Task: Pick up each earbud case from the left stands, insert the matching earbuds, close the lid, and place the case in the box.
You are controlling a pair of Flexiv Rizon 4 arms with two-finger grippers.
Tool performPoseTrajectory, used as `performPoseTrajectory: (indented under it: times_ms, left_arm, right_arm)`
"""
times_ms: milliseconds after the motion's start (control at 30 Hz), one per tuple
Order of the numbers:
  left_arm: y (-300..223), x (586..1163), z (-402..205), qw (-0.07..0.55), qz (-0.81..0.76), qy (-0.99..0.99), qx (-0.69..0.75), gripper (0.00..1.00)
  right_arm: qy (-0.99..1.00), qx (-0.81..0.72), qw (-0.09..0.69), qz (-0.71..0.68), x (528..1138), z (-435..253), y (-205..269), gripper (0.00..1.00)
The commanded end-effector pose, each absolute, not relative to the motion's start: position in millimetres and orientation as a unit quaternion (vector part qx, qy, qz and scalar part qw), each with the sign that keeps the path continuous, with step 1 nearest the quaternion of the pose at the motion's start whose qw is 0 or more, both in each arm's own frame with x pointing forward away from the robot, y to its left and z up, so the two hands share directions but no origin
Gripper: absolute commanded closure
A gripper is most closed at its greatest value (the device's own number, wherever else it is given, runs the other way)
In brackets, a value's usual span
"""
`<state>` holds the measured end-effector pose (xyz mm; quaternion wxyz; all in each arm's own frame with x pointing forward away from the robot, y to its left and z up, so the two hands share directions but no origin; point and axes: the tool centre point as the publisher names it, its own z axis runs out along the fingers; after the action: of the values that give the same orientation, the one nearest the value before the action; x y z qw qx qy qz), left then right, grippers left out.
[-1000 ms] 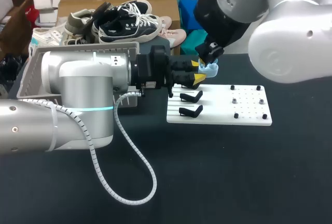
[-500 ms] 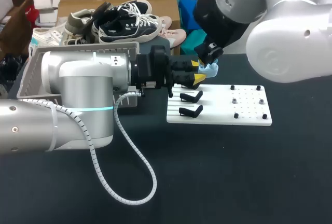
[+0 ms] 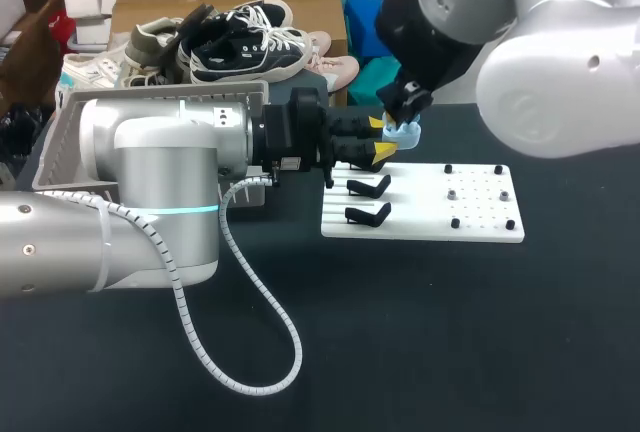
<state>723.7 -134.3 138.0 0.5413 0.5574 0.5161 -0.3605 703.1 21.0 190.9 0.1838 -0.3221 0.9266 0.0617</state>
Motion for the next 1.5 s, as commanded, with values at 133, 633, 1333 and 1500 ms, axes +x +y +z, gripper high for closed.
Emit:
performPoseTrajectory:
  times_ms: [133,633,1333,1500]
  left_arm:
    - [-134.7,722.5,137.3,0.544,-0.359,0.516,0.556,1.0]
    - [-134.7,722.5,137.3,0.544,-0.359,0.516,0.556,1.0]
    - [-134.7,722.5,137.3,0.544,-0.359,0.516,0.556,1.0]
    - [-134.7,722.5,137.3,0.544,-0.359,0.516,0.556,1.0]
  right_arm:
    - [0.927,-0.32,0.183,0.062,704.4,186.4,23.1,1.0]
    - [0.928,-0.322,0.178,0.058,706.5,182.4,24.6,1.0]
    - [0.927,-0.324,0.178,0.062,703.6,184.9,23.7,0.74]
    - [0.926,-0.322,0.188,0.061,697.4,193.6,21.1,0.73]
